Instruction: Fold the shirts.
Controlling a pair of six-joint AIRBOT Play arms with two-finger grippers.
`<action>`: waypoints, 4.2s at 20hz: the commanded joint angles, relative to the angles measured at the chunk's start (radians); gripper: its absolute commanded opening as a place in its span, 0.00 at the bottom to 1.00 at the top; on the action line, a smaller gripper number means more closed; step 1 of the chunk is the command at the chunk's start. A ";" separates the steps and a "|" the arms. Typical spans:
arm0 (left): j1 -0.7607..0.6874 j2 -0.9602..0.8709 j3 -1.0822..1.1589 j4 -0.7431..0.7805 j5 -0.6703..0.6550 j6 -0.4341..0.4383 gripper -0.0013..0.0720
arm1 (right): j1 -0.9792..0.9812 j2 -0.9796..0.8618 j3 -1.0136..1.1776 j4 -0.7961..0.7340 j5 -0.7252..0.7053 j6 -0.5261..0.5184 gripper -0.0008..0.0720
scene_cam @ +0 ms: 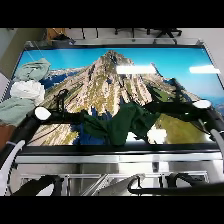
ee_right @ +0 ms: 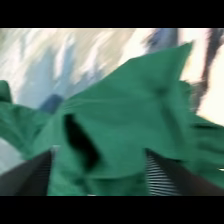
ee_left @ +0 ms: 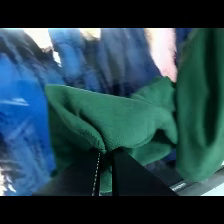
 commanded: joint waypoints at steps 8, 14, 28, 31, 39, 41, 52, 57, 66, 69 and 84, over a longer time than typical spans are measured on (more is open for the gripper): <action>0.091 -0.185 0.149 0.000 -0.150 0.071 0.04 | -0.150 -0.064 -0.115 -0.283 0.049 0.211 0.89; 0.091 -0.184 0.149 0.000 -0.151 0.071 0.04 | 0.031 -0.207 -0.133 -0.232 -0.064 0.210 0.89; 0.302 0.166 0.867 -0.286 -0.262 0.041 0.04 | -0.146 0.113 0.826 0.190 0.118 0.053 0.04; 0.411 0.238 1.175 -0.276 -0.229 0.037 0.04 | -0.254 0.132 1.131 0.190 0.092 0.053 0.04; 0.587 0.466 0.659 -0.132 -0.277 0.084 0.04 | -0.293 0.127 0.864 0.160 0.336 0.154 0.04; 0.546 0.507 0.346 -0.209 -0.272 0.136 0.04 | -0.284 0.127 0.659 0.166 0.370 0.147 0.04; 0.133 0.184 -0.313 -0.200 0.264 0.291 0.05 | -0.070 -0.020 -0.148 0.143 0.040 -0.130 0.05; 0.271 -0.027 -0.071 -0.200 0.028 0.291 0.42 | -0.208 -0.059 -0.087 0.047 -0.012 -0.101 0.56; 0.480 -0.032 0.104 -0.201 -0.367 0.256 0.96 | -0.387 -0.010 -0.048 -0.103 0.098 0.061 0.86; 0.473 0.057 0.090 -0.180 -0.325 0.251 0.96 | -0.366 -0.035 -0.051 -0.103 0.158 0.097 0.86; 0.149 -0.194 -0.001 -0.235 0.059 0.236 0.05 | -0.054 -0.275 -0.017 0.067 -0.077 0.049 0.04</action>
